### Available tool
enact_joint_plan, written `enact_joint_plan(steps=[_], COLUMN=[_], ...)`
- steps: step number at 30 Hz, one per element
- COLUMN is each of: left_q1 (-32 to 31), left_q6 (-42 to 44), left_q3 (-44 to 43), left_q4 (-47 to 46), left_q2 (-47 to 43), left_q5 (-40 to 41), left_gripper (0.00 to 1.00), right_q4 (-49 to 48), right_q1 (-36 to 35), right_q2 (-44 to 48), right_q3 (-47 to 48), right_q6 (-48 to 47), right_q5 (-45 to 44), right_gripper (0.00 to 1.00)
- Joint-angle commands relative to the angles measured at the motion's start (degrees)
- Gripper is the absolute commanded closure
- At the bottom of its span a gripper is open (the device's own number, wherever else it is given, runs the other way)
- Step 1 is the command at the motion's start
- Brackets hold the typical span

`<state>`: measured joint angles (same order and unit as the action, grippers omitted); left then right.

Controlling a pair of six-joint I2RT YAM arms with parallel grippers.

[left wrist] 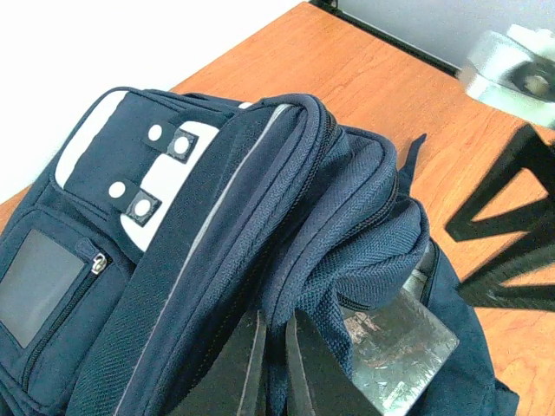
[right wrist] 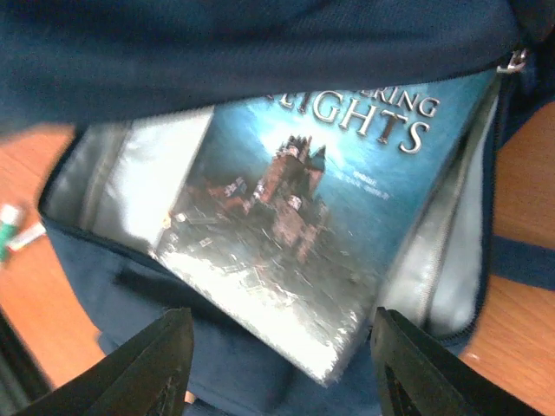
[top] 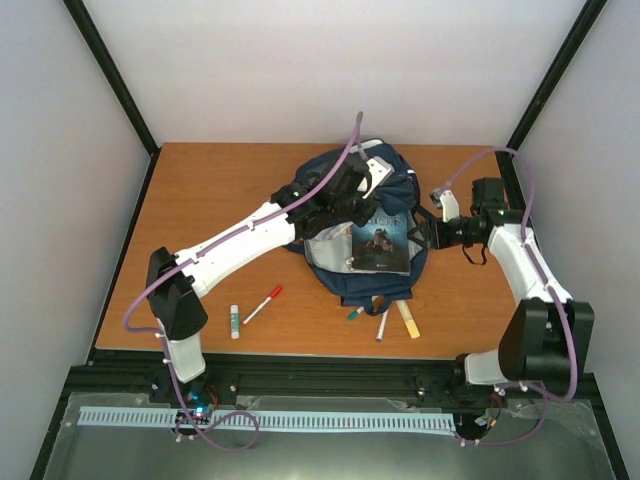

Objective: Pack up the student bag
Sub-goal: Place the book in the student bag.

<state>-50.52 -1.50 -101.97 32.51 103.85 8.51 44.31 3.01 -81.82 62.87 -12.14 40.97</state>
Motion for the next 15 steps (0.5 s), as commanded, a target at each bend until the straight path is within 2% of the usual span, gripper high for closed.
enact_joint_plan(steps=[1, 6, 15], left_q1=[0.4, 0.5, 0.5], left_q6=[-1.9, -2.4, -2.5], left_q3=[-2.0, -2.1, -2.0], left_q4=[-6.0, -5.9, -5.5], left_q2=[-4.1, -4.1, -4.3], left_q5=[1.2, 0.7, 0.2], left_gripper=[0.99, 0.99, 0.99], right_q4=[-5.1, -10.8, -15.7], right_q1=[-0.9, -5.1, -11.1], right_q2=[7.7, 15.3, 13.2], right_q3=[-7.2, -16.2, -23.4], right_q6=[-15.9, -29.6, -38.5], right_q5=[-7.9, -15.7, -22.4], right_gripper=[0.44, 0.43, 0.40])
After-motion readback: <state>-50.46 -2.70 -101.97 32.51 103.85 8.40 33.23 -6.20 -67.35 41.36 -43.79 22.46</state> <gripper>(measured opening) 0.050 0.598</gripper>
